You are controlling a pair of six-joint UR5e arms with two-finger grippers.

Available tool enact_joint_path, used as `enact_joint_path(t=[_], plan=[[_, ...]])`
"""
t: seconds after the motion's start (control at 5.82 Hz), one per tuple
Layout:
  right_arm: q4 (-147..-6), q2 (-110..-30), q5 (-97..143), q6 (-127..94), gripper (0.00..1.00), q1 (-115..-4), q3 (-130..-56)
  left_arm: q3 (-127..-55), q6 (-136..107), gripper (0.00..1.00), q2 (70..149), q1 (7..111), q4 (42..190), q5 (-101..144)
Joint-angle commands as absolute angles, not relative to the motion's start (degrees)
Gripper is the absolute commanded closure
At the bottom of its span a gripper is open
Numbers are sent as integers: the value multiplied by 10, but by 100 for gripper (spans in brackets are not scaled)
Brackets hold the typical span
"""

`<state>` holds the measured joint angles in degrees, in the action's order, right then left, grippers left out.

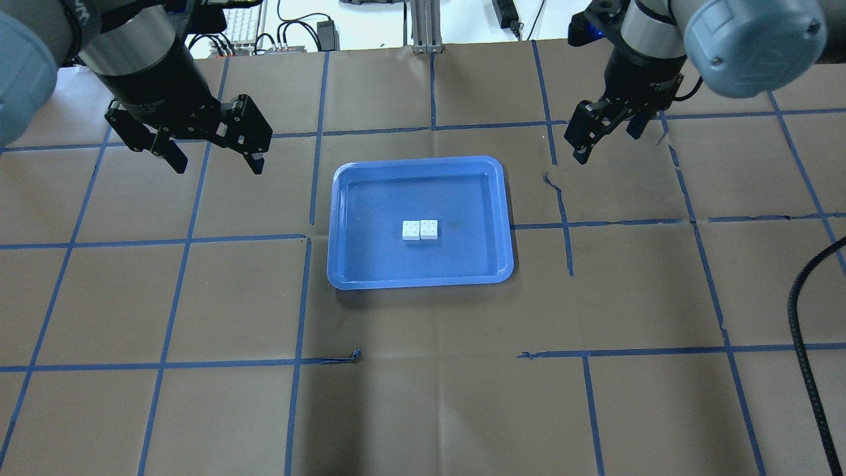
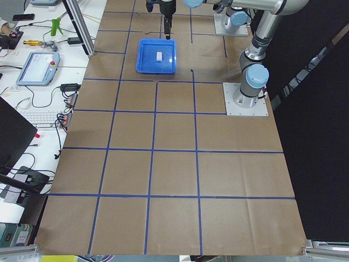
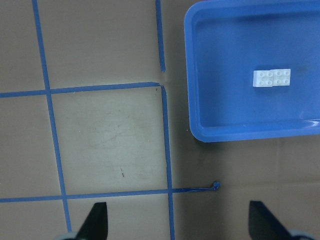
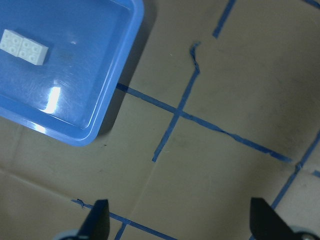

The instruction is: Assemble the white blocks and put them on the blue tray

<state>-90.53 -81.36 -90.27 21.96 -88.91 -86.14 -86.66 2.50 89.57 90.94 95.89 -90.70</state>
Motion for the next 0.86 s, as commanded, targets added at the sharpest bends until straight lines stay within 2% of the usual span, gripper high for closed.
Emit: enact_joint_path(t=[0.0,0.34,0.69], plan=[[-860,-842,-921,97,0,-894,-829,-867,25,1,896,908,958,-907],[-853,-842,-915,-3,0,-896,-835,-867,25,1,896,907,955,-907],[-856,-850,-908,-4,0,-896,-833,-867,25,1,896,907,954,-907]])
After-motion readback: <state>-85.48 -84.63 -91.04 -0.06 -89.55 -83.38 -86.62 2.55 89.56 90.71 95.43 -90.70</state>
